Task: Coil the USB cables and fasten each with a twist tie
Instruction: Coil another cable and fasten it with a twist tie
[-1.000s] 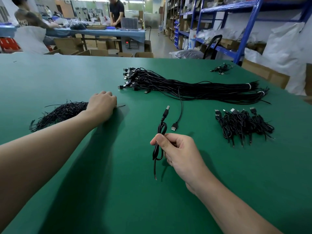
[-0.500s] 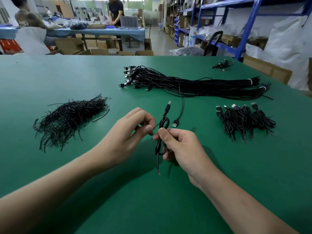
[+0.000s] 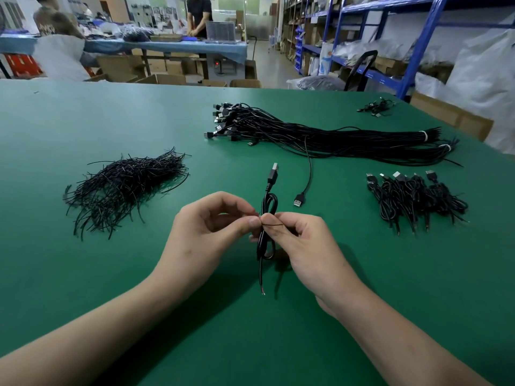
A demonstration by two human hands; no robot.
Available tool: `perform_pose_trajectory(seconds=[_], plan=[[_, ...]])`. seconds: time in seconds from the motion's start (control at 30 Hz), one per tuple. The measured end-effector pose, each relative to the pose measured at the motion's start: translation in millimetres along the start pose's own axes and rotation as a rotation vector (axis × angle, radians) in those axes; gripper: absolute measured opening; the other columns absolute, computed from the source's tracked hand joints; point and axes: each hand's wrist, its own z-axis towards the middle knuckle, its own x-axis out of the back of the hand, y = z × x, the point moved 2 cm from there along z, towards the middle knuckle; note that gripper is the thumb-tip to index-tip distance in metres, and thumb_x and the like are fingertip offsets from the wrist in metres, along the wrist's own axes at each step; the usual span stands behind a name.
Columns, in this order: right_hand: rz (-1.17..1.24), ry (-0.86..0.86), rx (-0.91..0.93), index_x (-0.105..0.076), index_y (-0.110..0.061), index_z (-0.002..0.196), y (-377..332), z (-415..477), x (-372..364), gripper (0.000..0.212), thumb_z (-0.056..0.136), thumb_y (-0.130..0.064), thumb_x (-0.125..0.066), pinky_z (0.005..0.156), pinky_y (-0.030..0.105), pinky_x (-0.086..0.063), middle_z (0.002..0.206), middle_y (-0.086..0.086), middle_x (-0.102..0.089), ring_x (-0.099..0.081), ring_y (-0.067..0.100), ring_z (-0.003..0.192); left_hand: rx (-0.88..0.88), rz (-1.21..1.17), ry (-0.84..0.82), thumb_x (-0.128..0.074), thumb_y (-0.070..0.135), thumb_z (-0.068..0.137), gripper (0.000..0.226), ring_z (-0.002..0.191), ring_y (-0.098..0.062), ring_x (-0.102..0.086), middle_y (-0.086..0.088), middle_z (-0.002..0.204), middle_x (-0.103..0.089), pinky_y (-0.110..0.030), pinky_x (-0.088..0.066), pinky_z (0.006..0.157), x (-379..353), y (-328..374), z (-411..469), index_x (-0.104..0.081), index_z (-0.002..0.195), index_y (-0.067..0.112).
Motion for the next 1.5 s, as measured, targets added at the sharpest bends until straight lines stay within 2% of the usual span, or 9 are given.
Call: perform_pose_trajectory(seconds=[0.2,0.33,0.57,0.67,0.93,1.07,1.23,1.37,1.5], plan=[[0.160,-0.074,-0.033,-0.067,-0.015,0.091,-5.0,-4.7,-7.3,0.029,0.100,-0.038,-0.052,0.044,0.022,-0.048,0.073,0.008,-0.073,-0.073,0.026,0.060,0.057,-0.051,0.032,-0.079,0.026,0.073,0.015,0.074,-0.015,-0.073,-0.007,0.078,-0.076,-0.020,-0.056,0.073,-1.4,-3.9,-0.5,-0.075,0.081,0.013],[0.155,-0.034,0.015,-0.066,-0.018,0.080,-3.4,-5.2,-10.2,0.032,0.102,-0.036,-0.052,0.036,0.020,-0.034,0.059,0.003,-0.059,-0.048,0.015,0.039,0.122,-0.156,0.037,-0.081,0.029,0.069,0.021,0.075,-0.016,-0.073,-0.008,0.081,-0.076,-0.023,-0.057,0.077,-2.8,-5.6,-0.6,-0.078,0.085,0.016],[-0.075,0.064,0.089,-0.068,-0.014,0.089,0.7,-4.1,-12.5,0.034,0.105,-0.038,-0.049,0.041,0.025,-0.029,0.055,-0.003,-0.048,-0.034,0.016,0.045,0.272,-0.342,-0.014,-0.079,0.025,0.069,0.050,0.093,-0.020,-0.075,-0.014,0.101,-0.077,-0.020,-0.056,0.081,-3.6,-14.0,2.1,-0.070,0.116,0.009],[-0.182,0.051,0.098,-0.061,-0.009,0.085,-0.7,-5.3,-12.5,0.040,0.106,-0.040,-0.045,0.042,0.025,-0.028,0.056,-0.003,-0.046,-0.035,0.015,0.047,0.279,-0.334,-0.046,-0.078,0.025,0.071,0.047,0.100,-0.021,-0.073,-0.017,0.107,-0.076,-0.023,-0.055,0.088,-1.8,-17.6,1.5,-0.073,0.112,0.004],[-0.202,-0.140,-0.015,-0.056,0.000,0.102,-2.1,-4.2,-10.4,0.031,0.109,-0.024,-0.037,0.059,0.035,-0.026,0.067,-0.005,-0.037,-0.030,0.009,0.057,0.222,-0.239,-0.011,-0.076,0.021,0.073,0.039,0.096,-0.020,-0.071,-0.017,0.104,-0.076,-0.028,-0.056,0.095,2.0,-18.4,2.8,-0.075,0.108,0.003],[-0.190,-0.132,0.016,-0.067,-0.025,0.091,-4.5,-4.2,-13.0,0.033,0.109,-0.023,-0.039,0.058,0.035,-0.026,0.067,-0.004,-0.036,-0.028,0.011,0.058,0.209,-0.268,-0.020,-0.079,0.022,0.068,0.029,0.087,-0.018,-0.073,-0.014,0.095,-0.078,-0.023,-0.058,0.082,1.6,-16.8,1.2,-0.080,0.095,0.011],[-0.257,-0.078,0.004,-0.068,-0.018,0.095,-4.4,-3.0,-13.1,0.028,0.107,-0.024,-0.043,0.071,0.027,-0.042,0.075,-0.011,-0.062,-0.052,0.003,0.065,0.172,-0.269,-0.030,-0.079,0.021,0.071,0.032,0.069,-0.021,-0.066,-0.015,0.082,-0.073,-0.025,-0.057,0.077,2.0,-17.0,0.5,-0.077,0.099,0.006],[-0.294,-0.090,0.029,-0.061,-0.021,0.085,-6.3,-4.9,-14.0,0.030,0.107,-0.021,-0.041,0.058,0.032,-0.038,0.067,-0.007,-0.064,-0.045,0.010,0.055,0.172,-0.271,-0.074,-0.076,0.016,0.078,0.030,0.060,-0.025,-0.064,-0.014,0.074,-0.068,-0.024,-0.056,0.076,1.4,-17.5,-0.3,-0.075,0.105,0.001],[-0.352,-0.074,0.051,-0.056,-0.018,0.086,-6.8,-6.4,-13.8,0.027,0.108,-0.023,-0.039,0.047,0.024,-0.034,0.057,-0.009,-0.054,-0.040,0.008,0.047,0.201,-0.246,-0.009,-0.080,0.022,0.069,0.044,0.074,-0.019,-0.072,-0.014,0.091,-0.077,-0.023,-0.058,0.076,4.2,-17.4,0.1,-0.072,0.109,0.005]])
